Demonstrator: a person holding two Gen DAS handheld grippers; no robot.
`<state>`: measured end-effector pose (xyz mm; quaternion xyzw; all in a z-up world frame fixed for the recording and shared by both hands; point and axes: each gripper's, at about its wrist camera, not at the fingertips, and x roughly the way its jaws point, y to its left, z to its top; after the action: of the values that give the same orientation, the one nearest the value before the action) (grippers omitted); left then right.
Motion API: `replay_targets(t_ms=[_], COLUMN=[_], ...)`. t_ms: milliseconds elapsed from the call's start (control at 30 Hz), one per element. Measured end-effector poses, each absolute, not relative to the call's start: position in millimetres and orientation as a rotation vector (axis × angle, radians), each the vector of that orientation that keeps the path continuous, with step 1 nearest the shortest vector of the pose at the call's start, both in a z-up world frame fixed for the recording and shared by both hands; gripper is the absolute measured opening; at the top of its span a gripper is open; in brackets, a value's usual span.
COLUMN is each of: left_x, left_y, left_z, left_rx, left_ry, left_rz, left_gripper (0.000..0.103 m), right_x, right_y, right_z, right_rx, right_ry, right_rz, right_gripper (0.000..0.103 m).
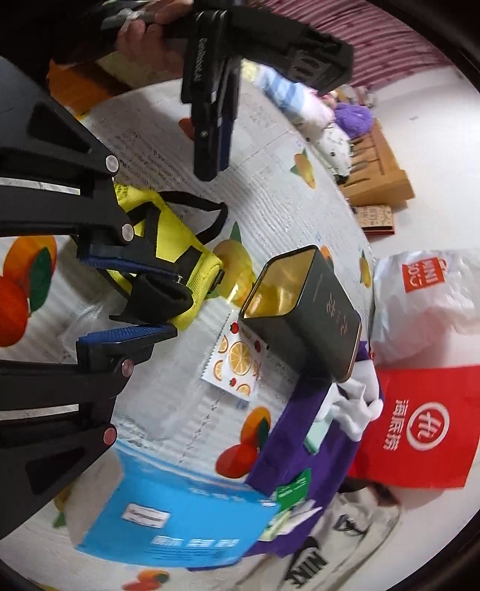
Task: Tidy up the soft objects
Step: 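Lift the yellow bag with the left tool while the right tool opens and withdraws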
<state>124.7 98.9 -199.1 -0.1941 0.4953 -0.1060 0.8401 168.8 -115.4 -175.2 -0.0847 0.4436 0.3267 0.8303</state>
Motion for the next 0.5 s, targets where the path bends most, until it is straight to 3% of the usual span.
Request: replay_targets(t_ms=[300, 500], left_x=[121.5, 119.0], left_y=[82.0, 68.8], left_z=[-196.9, -191.2], left_rx=[-0.368, -0.342], left_ry=[1.066, 1.064], left_rz=[-0.228, -0.254], left_gripper=[0.049, 0.049], right_x=[158.6, 153.3], right_y=[-144.8, -159.5], right_z=[-176.5, -175.7], right_rx=[-0.013, 0.022], right_ry=[0.941, 0.941], right_rz=[0.709, 0.669], right_gripper=[0.031, 0.025])
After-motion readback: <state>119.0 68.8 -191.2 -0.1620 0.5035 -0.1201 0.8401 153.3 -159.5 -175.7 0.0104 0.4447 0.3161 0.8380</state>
